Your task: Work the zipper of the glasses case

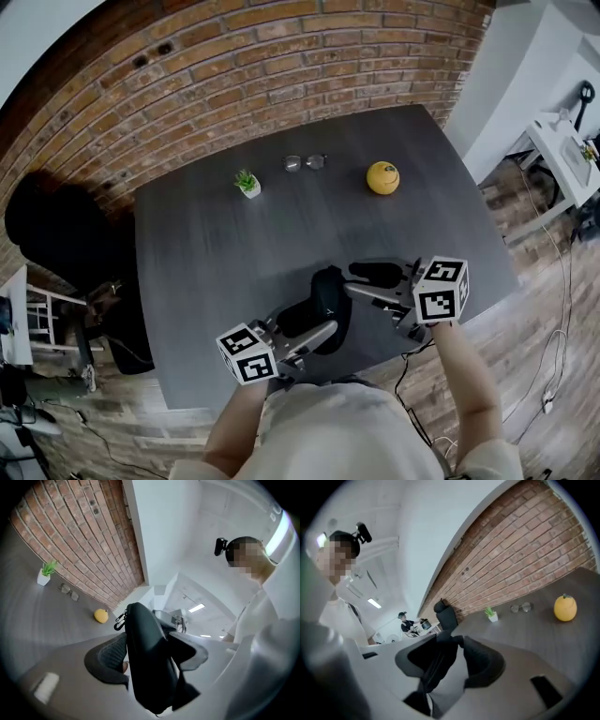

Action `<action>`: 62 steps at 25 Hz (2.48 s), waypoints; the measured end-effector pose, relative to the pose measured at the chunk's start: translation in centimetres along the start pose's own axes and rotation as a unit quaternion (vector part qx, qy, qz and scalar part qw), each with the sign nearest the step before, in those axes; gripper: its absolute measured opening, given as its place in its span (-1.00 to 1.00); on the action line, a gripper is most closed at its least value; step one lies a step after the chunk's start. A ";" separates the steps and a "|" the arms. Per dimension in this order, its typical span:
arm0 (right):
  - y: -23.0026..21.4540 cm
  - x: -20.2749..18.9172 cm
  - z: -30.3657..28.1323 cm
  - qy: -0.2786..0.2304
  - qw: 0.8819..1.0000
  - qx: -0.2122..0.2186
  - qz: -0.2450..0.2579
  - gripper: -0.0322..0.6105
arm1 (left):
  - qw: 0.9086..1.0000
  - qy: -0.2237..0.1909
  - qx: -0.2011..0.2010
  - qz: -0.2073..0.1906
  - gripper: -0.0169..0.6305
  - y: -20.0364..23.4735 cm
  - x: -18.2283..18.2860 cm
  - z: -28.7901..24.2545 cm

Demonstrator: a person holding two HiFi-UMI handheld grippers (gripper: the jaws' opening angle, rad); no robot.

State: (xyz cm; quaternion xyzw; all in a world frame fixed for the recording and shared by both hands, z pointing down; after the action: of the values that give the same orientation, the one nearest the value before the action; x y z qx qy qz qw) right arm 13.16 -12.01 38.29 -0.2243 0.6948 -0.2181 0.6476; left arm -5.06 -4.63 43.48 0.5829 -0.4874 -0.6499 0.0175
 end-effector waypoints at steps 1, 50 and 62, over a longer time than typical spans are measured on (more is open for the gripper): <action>0.3 0.5 0.0 0.000 1.000 0.021 -0.007 -0.31 | 1.000 0.001 -0.016 -0.003 -0.07 -0.4 0.2 0.4; 8.1 4.3 -5.7 0.037 0.872 0.486 -0.044 -0.89 | 0.896 0.094 -0.426 -0.087 -0.08 -7.8 7.1 5.9; 6.2 3.9 -3.9 0.082 0.900 0.427 -0.032 -0.89 | 0.920 0.137 -0.348 -0.116 -0.09 -6.4 5.6 5.5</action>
State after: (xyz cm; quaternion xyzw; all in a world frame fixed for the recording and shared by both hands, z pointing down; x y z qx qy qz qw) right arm 8.87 -9.23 31.75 0.0703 0.5780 -0.5324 0.6144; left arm -7.62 -1.22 34.30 0.6762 -0.1524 -0.6896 0.2099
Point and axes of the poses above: the fingertips, and each gripper's own axes: z backward along the fingers, y to its left, x out of its top, the point moved 8 cm from there along z, backward along the fingers, and after that the axes turned 14 degrees about x, right-handed, at the moved point
